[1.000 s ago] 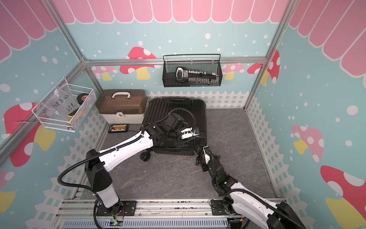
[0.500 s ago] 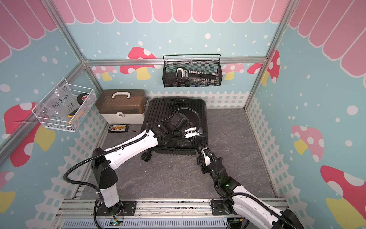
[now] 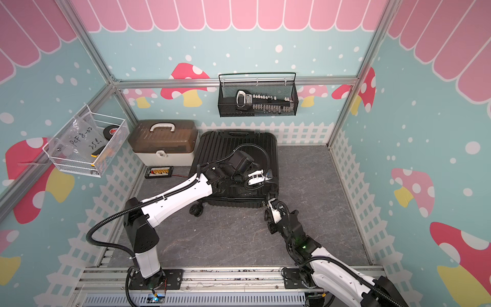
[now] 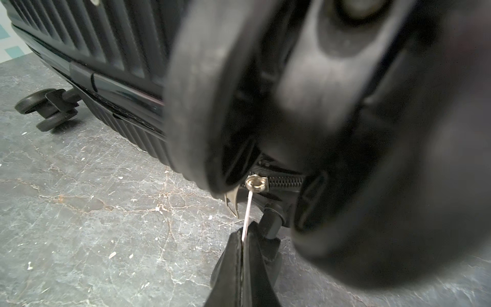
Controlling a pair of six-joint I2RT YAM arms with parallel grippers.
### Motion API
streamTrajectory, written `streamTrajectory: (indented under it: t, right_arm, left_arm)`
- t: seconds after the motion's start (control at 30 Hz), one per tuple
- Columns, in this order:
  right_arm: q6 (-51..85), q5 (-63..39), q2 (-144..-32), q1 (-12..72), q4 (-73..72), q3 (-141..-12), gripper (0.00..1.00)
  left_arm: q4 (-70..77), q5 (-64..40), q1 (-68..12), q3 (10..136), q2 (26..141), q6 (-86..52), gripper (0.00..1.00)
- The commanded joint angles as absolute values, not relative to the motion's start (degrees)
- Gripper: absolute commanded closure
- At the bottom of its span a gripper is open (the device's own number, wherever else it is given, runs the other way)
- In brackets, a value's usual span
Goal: Close the suitcase zippers
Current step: Zip the zipper on the suitcase.
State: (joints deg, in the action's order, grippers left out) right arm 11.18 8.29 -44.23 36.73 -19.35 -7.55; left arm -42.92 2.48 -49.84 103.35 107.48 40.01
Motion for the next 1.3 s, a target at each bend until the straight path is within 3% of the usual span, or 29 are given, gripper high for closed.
streamTrajectory:
  t: [0.0, 0.2, 0.43, 0.67, 0.77, 0.93, 1.27]
  right_arm:
    - [10.82, 3.77, -43.96, 37.79, -19.16, -7.91, 1.0]
    - [12.89, 9.31, -42.41, 37.84, -17.31, -7.16, 0.95]
    - [13.57, 12.44, -39.35, 37.81, -16.03, -6.42, 0.84]
    - [15.49, 18.48, -37.35, 37.79, -14.64, -5.94, 0.69]
    - [16.96, 22.1, -35.74, 37.79, -13.85, -5.45, 0.67]
    - [20.91, 31.2, -33.0, 37.8, -9.28, -6.02, 0.67]
    - [23.71, 44.62, -30.04, 37.79, -3.44, -8.48, 0.65]
  left_arm:
    - [-38.78, -0.3, -48.87, 104.39, 110.07, 38.62, 0.18]
    - [-37.0, -11.24, -49.73, 104.61, 104.82, 35.07, 0.18]
    - [-30.97, -12.26, -50.36, 102.03, 99.13, 28.74, 0.18]
    - [-13.14, 4.27, -50.36, 90.17, 90.03, 16.95, 0.14]
    - [-8.1, 15.62, -50.32, 85.92, 86.29, 12.61, 0.05]
    - [-9.29, 31.77, -48.44, 82.77, 81.64, 6.62, 0.04]
    - [-19.78, 35.07, -33.37, 68.43, 67.43, -10.5, 0.04]
